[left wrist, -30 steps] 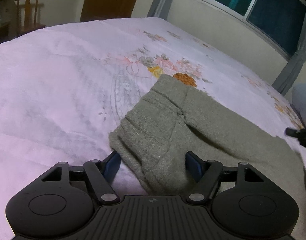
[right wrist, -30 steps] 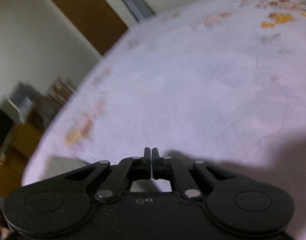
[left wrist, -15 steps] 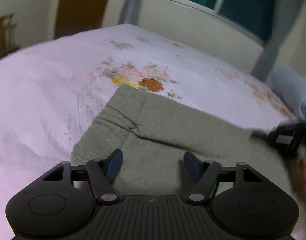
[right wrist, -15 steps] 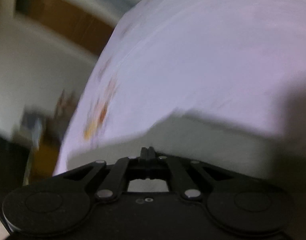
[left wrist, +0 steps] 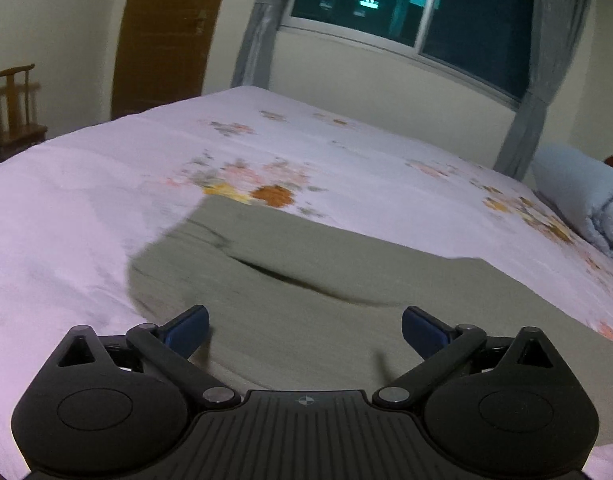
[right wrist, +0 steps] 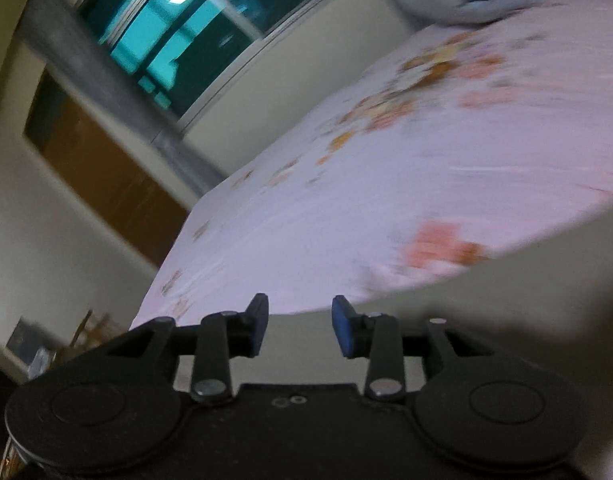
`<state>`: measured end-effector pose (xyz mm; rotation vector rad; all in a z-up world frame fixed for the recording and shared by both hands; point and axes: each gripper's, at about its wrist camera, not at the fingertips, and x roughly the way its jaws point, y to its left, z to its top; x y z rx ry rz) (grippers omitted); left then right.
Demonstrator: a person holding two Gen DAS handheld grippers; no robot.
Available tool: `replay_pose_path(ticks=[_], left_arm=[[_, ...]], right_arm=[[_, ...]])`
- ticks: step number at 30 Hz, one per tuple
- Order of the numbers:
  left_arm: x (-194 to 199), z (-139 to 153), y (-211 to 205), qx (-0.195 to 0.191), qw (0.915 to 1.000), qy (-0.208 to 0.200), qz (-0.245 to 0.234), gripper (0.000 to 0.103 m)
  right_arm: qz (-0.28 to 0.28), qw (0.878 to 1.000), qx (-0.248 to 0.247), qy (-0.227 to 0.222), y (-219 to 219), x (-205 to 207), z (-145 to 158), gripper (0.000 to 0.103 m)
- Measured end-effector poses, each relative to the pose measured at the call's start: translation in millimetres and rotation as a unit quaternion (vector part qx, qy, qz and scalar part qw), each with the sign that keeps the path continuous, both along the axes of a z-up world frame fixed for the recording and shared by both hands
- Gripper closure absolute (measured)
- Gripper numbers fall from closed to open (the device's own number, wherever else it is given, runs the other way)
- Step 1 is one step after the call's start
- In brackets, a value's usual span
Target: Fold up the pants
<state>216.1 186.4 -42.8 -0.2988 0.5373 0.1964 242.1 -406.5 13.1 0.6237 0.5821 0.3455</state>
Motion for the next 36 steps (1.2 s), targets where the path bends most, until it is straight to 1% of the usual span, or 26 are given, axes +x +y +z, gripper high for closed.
replay_pose_path(ticks=[1,2,5,7,10,13,16,21,23,25,27,28,31,33,34,35,36], left_arm=[[-1,2,-10,-0.002,1.0,-0.001,-0.006,0.001],[-3,4,-17,-0.004,0.9999,0.0,-0.01,0.001],[-8,10,-46,-0.006,0.9997,-0.002,-0.025,0.001],[-11,12,-65,-0.004,0.9993,-0.003,-0.036,0.001],[-9,12,-93,-0.009,0.9986,0.001,-0.052,0.001],[-7,8,-126,-0.006,0.9972,0.007,-0.075,0.001],[-2,2,-163,-0.004,0.9952,0.018,-0.096,0.001],[4,-8,-217,-0.001,0.9911,0.028,-0.13,0.001],[10,-15,-236,0.004,0.9888,0.044,-0.142,0.001],[10,-20,-248,0.015,0.988,0.056,-0.144,0.001],[9,-21,-256,0.029,0.9877,0.058,-0.142,0.001],[9,-21,-260,0.031,0.9876,0.059,-0.142,0.001],[10,-18,-270,0.026,0.9867,0.055,-0.151,0.001],[13,-16,-282,0.023,0.9855,0.048,-0.161,0.001],[15,-16,-290,0.021,0.9842,0.047,-0.169,0.001],[16,-16,-302,0.019,0.983,0.046,-0.177,0.001],[16,-16,-314,0.02,0.9822,0.047,-0.181,0.001]], right_arm=[[-0.013,1.0,-0.008,-0.003,-8,-11,0,0.075],[-0.024,1.0,-0.009,-0.006,-25,-20,-2,0.075],[-0.063,0.998,0.004,-0.012,-53,-55,-11,0.073],[-0.094,0.995,0.01,-0.006,-84,-64,-20,0.071],[-0.148,0.989,0.027,0.008,-116,-75,-40,0.071],[-0.208,0.975,0.071,0.021,-149,-91,-61,0.071],[-0.251,0.96,0.117,0.035,-174,-97,-80,0.07],[-0.293,0.939,0.174,0.05,-199,-103,-111,0.069],[-0.307,0.929,0.198,0.051,-206,-103,-121,0.069],[-0.323,0.917,0.226,0.058,-214,-101,-131,0.069],[-0.33,0.907,0.256,0.056,-219,-102,-140,0.071],[-0.329,0.905,0.263,0.055,-220,-104,-139,0.071],[-0.32,0.907,0.268,0.055,-223,-97,-144,0.068],[-0.312,0.913,0.258,0.054,-222,-90,-143,0.063],[-0.307,0.917,0.248,0.053,-221,-92,-138,0.063],[-0.304,0.922,0.233,0.052,-219,-91,-135,0.066],[-0.301,0.928,0.21,0.053,-217,-89,-131,0.086]])
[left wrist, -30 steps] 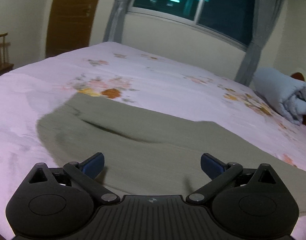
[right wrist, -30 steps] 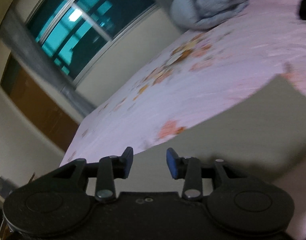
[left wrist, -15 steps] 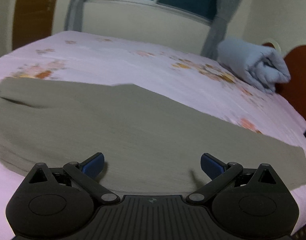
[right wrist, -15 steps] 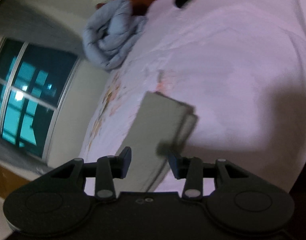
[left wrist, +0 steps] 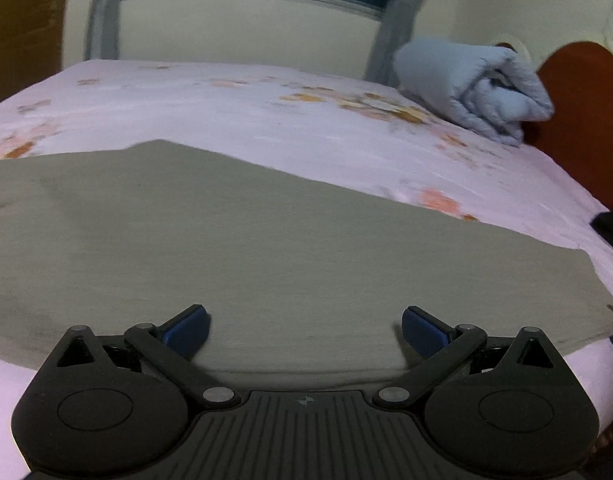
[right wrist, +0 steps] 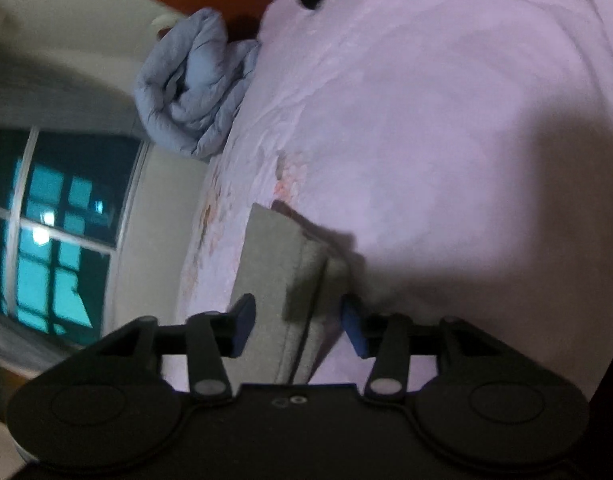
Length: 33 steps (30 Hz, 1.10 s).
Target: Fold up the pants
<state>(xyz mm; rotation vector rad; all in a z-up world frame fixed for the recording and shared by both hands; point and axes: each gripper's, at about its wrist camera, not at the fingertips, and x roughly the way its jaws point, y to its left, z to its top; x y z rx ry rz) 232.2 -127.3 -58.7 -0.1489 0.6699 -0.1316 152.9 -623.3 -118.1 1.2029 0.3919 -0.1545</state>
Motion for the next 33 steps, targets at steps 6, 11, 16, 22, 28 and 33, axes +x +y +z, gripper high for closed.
replay_pose_path(ticks=[6,11,16,22,28,33], left_arm=[[-2,-4,-77,0.054,0.9976,0.012,-0.041,0.0],[-7,1,-110,0.057,0.9968,0.008,-0.055,0.0],[-13,-5,-117,0.083,0.9945,0.028,-0.058,0.0],[-12,-8,-116,0.084,0.994,0.03,-0.064,0.0],[-14,6,-86,0.039,0.9966,0.013,-0.072,0.0],[-31,41,14,0.046,0.9981,-0.041,-0.007,0.0]], right_arm=[[0.008,1.0,-0.004,0.0,0,-3,-3,0.094],[0.009,1.0,0.011,-0.006,-2,-6,-5,0.088],[0.013,1.0,-0.016,0.006,0,-6,-2,0.094],[0.015,0.997,-0.069,0.014,8,-2,20,0.095],[0.044,0.989,-0.138,-0.012,32,6,69,0.097],[0.111,0.962,-0.243,-0.063,102,26,134,0.097]])
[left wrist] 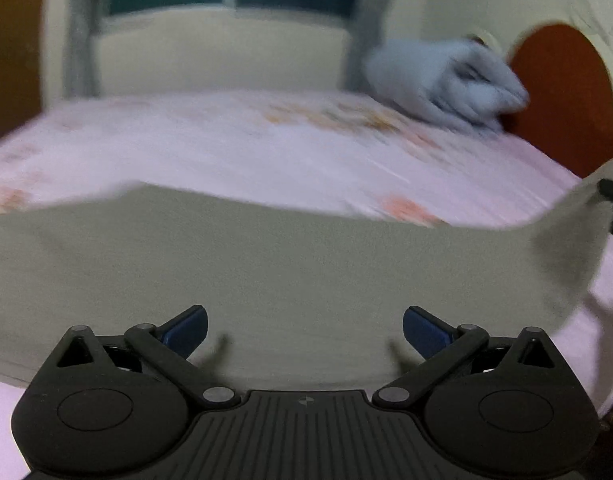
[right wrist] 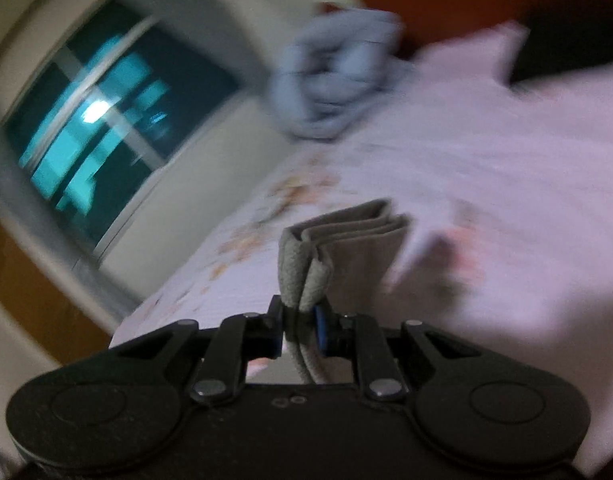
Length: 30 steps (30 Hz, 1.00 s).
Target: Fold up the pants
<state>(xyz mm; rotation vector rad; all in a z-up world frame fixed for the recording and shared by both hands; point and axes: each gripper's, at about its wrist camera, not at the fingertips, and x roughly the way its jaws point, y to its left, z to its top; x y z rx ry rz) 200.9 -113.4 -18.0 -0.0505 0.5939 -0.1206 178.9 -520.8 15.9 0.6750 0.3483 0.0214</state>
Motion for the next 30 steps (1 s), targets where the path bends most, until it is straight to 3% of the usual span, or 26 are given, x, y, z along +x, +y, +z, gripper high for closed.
replay_pose_path(ticks=[3,6,11,13,14,15,16,19,23,26,28,30], left_arm=[[-6,13,84,0.007,0.9982,-0.011,0.058,0.0],[-17,14,175,-0.001,0.9909,-0.005,0.135,0.0],[-53,-8,288,-0.044,0.9698,0.021,0.239,0.0],[-66,-17,307,-0.054,0.9648,0.029,0.256,0.0],[-71,-22,312,-0.06,0.9628,0.032,0.261,0.0],[-76,-26,316,-0.068,0.9615,0.033,0.264,0.0],[-80,-27,318,-0.076,0.961,0.032,0.264,0.0],[-82,-29,310,-0.114,0.9651,0.023,0.234,0.0],[-56,-24,259,-0.138,0.9786,0.015,0.152,0.0],[-29,-22,217,-0.175,0.9802,0.026,0.089,0.001],[-16,-24,193,-0.19,0.9794,0.036,0.059,0.011],[-6,-29,171,-0.198,0.9777,0.057,0.042,0.03]], right_arm=[[0.053,0.997,-0.053,-0.018,65,17,23,0.097],[0.107,0.99,-0.092,-0.023,140,36,28,0.097],[0.202,0.973,-0.114,0.006,263,56,-8,0.096],[0.265,0.957,-0.111,0.033,311,59,-38,0.083],[0.309,0.943,-0.109,0.063,332,61,-51,0.074],[0.337,0.93,-0.125,0.082,349,56,-58,0.078],[0.337,0.929,-0.137,0.064,351,45,-56,0.077],[0.291,0.948,-0.129,0.019,319,20,-39,0.073],[0.202,0.973,-0.107,0.018,249,18,-16,0.066],[0.148,0.983,-0.109,0.018,203,8,-5,0.058],[0.127,0.986,-0.11,0.018,186,0,-4,0.051],[0.112,0.988,-0.104,0.02,171,-9,-8,0.047]])
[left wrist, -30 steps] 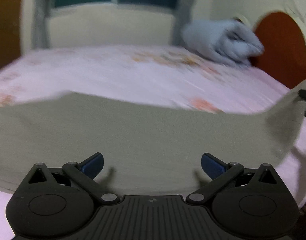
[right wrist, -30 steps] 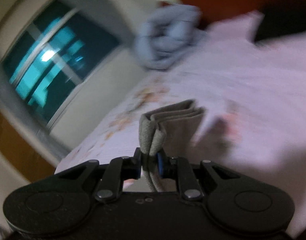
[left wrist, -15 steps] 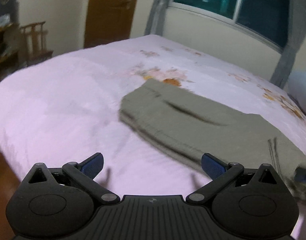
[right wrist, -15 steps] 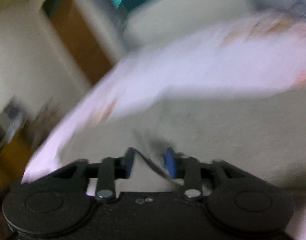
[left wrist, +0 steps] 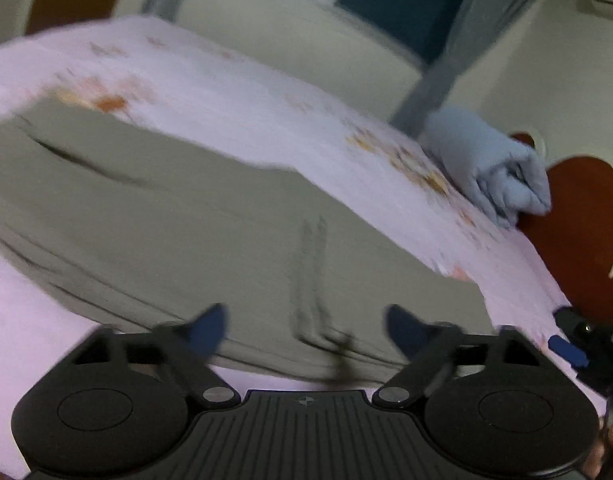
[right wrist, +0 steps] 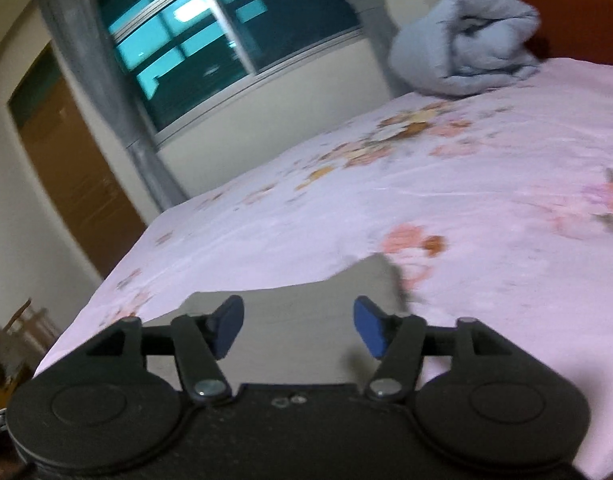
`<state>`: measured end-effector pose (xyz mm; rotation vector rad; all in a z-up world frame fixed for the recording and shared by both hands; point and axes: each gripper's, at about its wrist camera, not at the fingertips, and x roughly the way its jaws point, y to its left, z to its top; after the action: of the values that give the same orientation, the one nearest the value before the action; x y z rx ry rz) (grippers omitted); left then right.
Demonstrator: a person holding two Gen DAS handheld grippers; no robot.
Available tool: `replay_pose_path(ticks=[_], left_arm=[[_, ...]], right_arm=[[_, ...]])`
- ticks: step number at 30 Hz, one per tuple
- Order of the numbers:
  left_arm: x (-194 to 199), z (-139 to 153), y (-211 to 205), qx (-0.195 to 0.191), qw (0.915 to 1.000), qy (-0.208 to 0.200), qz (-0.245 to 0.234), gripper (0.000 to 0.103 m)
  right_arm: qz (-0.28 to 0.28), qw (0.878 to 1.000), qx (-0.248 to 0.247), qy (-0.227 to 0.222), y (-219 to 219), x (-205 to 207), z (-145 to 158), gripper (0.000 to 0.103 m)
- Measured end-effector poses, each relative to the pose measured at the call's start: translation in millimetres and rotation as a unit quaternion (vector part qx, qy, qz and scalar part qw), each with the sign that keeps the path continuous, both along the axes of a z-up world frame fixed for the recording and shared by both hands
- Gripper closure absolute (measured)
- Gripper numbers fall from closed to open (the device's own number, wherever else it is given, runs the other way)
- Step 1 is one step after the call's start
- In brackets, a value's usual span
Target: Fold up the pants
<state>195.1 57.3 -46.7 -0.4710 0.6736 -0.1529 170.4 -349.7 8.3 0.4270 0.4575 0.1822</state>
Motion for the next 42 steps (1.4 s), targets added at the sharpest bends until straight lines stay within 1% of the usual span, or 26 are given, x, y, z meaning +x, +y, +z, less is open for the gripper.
replay_pose_path(ticks=[3,5,7,8,11,13,15,17,19,20,21,23,24,25,28,30,33,34,35,36,37,38,39,40,41,42], left_arm=[[11,-5,-24,0.026,0.9996,0.01,-0.008,0.041],[13,-1,-38,0.056,0.9983,-0.005,-0.012,0.041],[10,2,-46,0.052,0.9984,-0.003,-0.021,0.047],[16,0,-47,0.047,0.9985,0.011,-0.025,0.049],[16,-5,-51,0.071,0.997,0.029,0.002,0.049],[21,-5,-50,0.072,0.9967,0.033,0.017,0.049],[26,-7,-53,0.077,0.9962,0.038,0.018,0.049],[37,-12,-56,0.066,0.9966,0.048,0.009,0.049],[44,-18,-54,0.049,0.9973,0.053,0.007,0.06],[46,-18,-50,0.028,0.9981,0.055,0.006,0.071],[44,-16,-43,0.008,0.9988,0.048,0.01,0.09],[36,-7,-30,-0.025,0.9993,0.018,0.019,0.09],[31,-3,-26,-0.029,0.9993,0.007,0.022,0.089],[29,-4,-27,-0.023,0.9994,0.01,0.023,0.089],[32,-28,-27,-0.024,0.998,0.05,0.03,0.089],[31,-37,-23,-0.033,0.9977,0.049,0.033,0.088],[32,-36,-23,-0.026,0.998,0.049,0.03,0.083],[33,-36,-23,-0.024,0.9982,0.048,0.027,0.083],[34,-36,-22,-0.023,0.9984,0.047,0.02,0.08],[34,-34,-21,-0.026,0.9986,0.044,0.018,0.075],[33,-33,-20,-0.028,0.9986,0.041,0.018,0.072],[31,-30,-19,-0.025,0.9988,0.04,0.015,0.066],[29,-27,-17,-0.014,0.9992,0.035,0.014,0.058],[26,-24,-16,-0.004,0.9995,0.027,0.012,0.054],[23,-20,-15,0.003,0.9998,0.021,0.008,0.044],[20,-18,-14,0.012,0.9998,0.016,0.009,0.037]], right_arm=[[-0.012,1.0,0.011,0.006,-12,-16,-11,0.047],[-0.018,1.0,0.02,0.01,-18,-19,-18,0.047],[-0.022,0.999,0.028,0.013,-29,-16,-24,0.047],[-0.023,0.999,0.031,0.015,-32,-17,-26,0.047],[-0.027,0.998,0.047,0.022,-42,-13,-32,0.046],[-0.029,0.998,0.06,0.02,-49,-14,-33,0.046],[-0.03,0.997,0.066,0.022,-54,-14,-35,0.046],[-0.032,0.996,0.074,0.031,-58,-12,-38,0.044],[-0.034,0.994,0.096,0.042,-64,-10,-44,0.042],[-0.037,0.992,0.108,0.047,-67,-9,-46,0.042],[-0.041,0.991,0.118,0.05,-70,-9,-48,0.041],[-0.049,0.989,0.132,0.049,-74,-9,-49,0.04],[-0.045,0.989,0.136,0.046,-74,-10,-49,0.04],[-0.032,0.989,0.141,0.039,-73,-10,-48,0.04],[0.021,0.986,0.163,0.027,-61,-7,-46,0.035],[0.058,0.976,0.21,0.029,-49,1,-50,0.034],[0.071,0.968,0.238,0.035,-32,14,-55,0.032],[0.076,0.964,0.251,0.047,-27,21,-63,0.031],[0.069,0.962,0.25,0.084,-24,32,-76,0.034],[0.046,0.962,0.238,0.128,-22,41,-91,0.056],[0.021,0.954,0.255,0.156,-28,47,-108,0.066],[0.009,0.945,0.289,0.152,-36,46,-115,0.069],[0.008,0.94,0.303,0.154,-40,46,-115,0.068],[0.009,0.942,0.301,0.148,-41,43,-107,0.064],[0.014,0.947,0.293,0.133,-39,39,-99,0.056],[0.025,0.95,0.286,0.119,-35,35,-91,0.055]])
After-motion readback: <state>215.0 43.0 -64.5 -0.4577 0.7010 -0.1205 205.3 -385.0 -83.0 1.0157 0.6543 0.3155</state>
